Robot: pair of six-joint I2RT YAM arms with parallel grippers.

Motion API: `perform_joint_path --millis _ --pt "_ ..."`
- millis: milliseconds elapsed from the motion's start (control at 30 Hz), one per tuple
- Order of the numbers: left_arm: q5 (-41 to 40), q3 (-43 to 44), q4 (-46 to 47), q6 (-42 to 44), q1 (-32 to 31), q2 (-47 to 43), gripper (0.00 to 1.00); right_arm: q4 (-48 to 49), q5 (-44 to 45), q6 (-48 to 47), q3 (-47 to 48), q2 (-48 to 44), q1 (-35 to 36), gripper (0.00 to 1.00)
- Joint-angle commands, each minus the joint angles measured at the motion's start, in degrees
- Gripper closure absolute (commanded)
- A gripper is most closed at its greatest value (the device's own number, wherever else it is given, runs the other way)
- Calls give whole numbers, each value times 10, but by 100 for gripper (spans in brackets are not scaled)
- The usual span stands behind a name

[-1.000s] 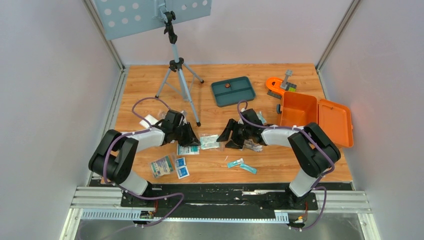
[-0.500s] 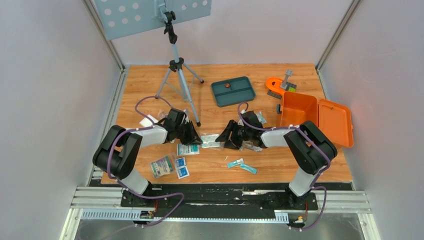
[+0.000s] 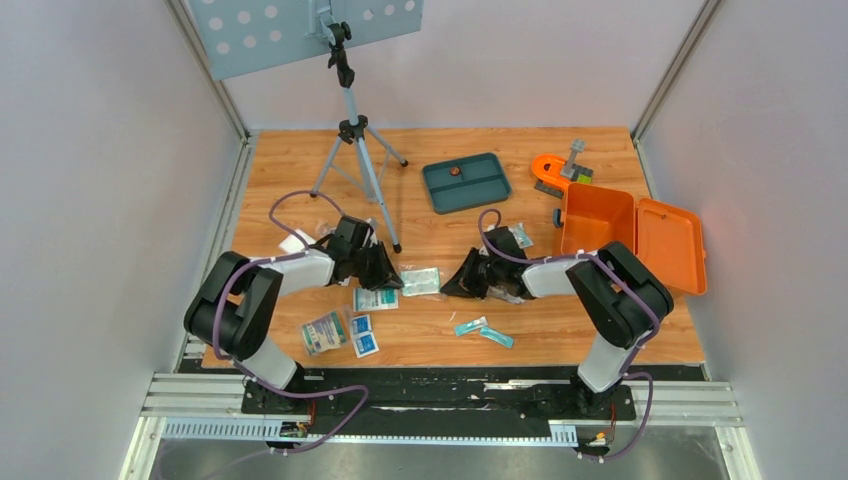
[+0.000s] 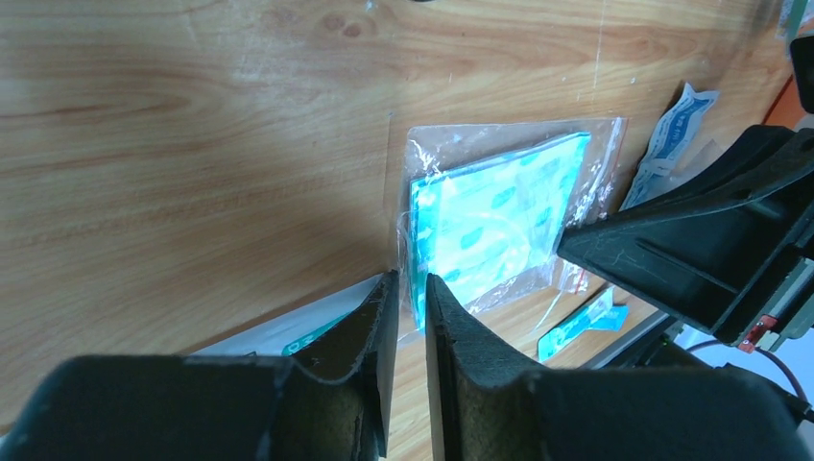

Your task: Organize the medicine kit

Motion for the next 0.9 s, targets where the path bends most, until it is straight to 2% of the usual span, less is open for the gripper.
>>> perform_joint_path --millis 0,100,167,233,300,400,600,867 --pt "-23 12 -35 22 -2 -39 74 -58 51 -28 13 2 2 100" --pt "-29 19 -64 34 -2 -81 69 -102 84 -71 40 -29 2 100" --pt "-39 24 -90 43 -2 -113 63 -142 109 -105 61 -53 2 100" --pt "-52 31 -120 50 -2 -147 48 -175 126 -139 84 -74 0 100" --pt "-66 40 -151 56 -2 -180 23 -200 136 -168 104 -94 -5 100" --pt "-75 56 -196 63 -2 -220 12 -221 140 -203 135 -111 -22 100" --pt "-95 78 -247 60 -2 -297 7 -235 120 -264 217 -106 -67 100" --pt "-168 120 -330 77 -1 -352 6 -263 77 -326 377 -28 -119 100"
